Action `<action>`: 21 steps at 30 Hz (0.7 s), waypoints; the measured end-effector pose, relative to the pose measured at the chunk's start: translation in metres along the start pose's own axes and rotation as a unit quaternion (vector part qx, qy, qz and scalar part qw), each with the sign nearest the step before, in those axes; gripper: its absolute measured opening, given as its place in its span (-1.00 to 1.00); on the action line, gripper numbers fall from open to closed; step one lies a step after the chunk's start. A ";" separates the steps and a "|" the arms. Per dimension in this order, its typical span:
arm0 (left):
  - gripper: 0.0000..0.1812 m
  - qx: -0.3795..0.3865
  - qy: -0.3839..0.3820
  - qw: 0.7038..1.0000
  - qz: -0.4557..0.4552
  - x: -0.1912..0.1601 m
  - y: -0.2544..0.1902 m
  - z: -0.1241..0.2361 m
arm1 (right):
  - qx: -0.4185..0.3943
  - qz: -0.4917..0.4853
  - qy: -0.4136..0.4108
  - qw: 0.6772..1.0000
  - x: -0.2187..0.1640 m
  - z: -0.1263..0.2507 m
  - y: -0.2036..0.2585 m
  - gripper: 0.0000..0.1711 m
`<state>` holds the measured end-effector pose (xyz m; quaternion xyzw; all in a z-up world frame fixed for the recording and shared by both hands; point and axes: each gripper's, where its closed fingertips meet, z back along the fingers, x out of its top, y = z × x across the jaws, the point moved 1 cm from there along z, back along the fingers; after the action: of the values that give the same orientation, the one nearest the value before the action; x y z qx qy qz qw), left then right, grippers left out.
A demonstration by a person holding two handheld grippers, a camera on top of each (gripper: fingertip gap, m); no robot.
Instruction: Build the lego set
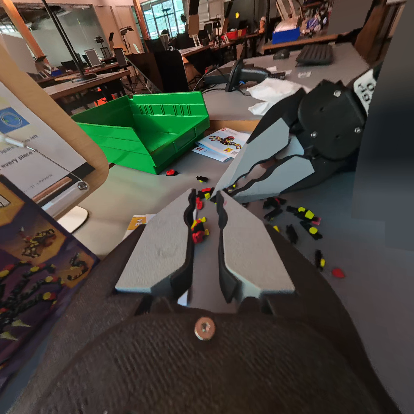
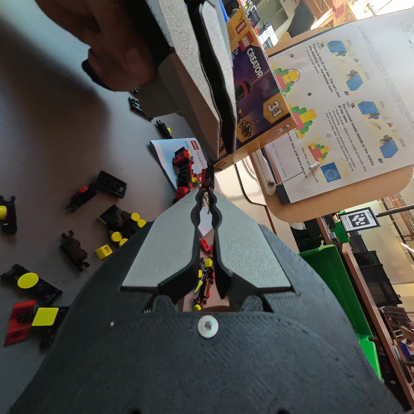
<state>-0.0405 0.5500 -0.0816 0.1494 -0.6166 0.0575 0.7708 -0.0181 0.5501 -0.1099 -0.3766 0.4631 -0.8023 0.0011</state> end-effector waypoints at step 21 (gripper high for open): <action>-0.92 0.034 0.152 0.938 -0.308 -0.043 -0.018 -0.005 | 0.061 0.037 0.023 0.997 -0.009 -0.005 0.025 -0.97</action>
<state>-0.0405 0.5385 -0.1271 0.3480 -0.4135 -0.1398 0.8297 -0.0238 0.5426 -0.1352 -0.3403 0.4263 -0.8370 0.0435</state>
